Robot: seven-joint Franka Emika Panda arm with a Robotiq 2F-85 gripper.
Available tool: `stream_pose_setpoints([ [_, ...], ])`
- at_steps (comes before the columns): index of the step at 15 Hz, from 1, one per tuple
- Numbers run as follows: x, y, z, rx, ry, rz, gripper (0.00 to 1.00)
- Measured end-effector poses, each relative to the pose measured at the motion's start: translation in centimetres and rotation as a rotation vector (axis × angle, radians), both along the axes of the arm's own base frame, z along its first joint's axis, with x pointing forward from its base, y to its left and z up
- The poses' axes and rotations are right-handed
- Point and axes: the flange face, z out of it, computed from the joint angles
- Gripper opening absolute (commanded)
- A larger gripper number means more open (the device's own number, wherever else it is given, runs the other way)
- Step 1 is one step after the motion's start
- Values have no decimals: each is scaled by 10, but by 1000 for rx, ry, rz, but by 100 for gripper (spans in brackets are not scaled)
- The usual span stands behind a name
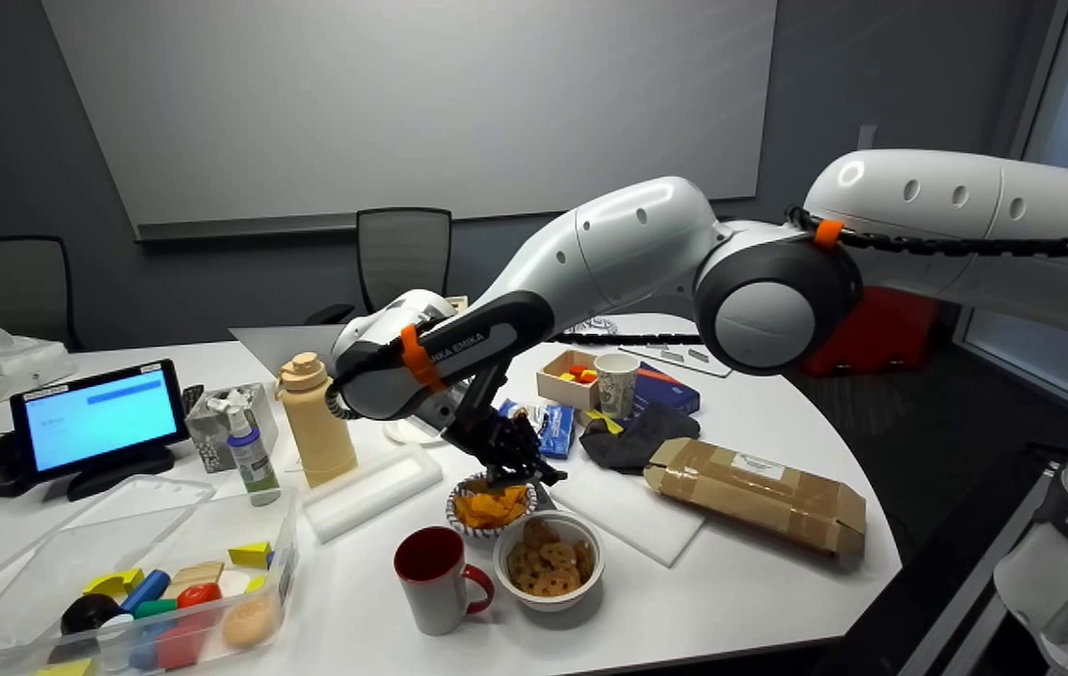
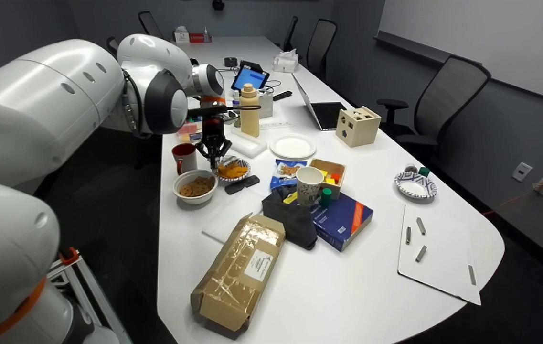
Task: Use the spatula to stir in the bowl
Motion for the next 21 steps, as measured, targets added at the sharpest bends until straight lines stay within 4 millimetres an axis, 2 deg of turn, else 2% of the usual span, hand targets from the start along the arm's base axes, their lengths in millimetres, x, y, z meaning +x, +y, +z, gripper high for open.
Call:
stream_pose_setpoints([
  [4,5,5,1,70,0,30,1],
  [13,7,-23,-25,85,98,-21,1],
  [21,-2,-16,-21,-9,61,-29,1],
])
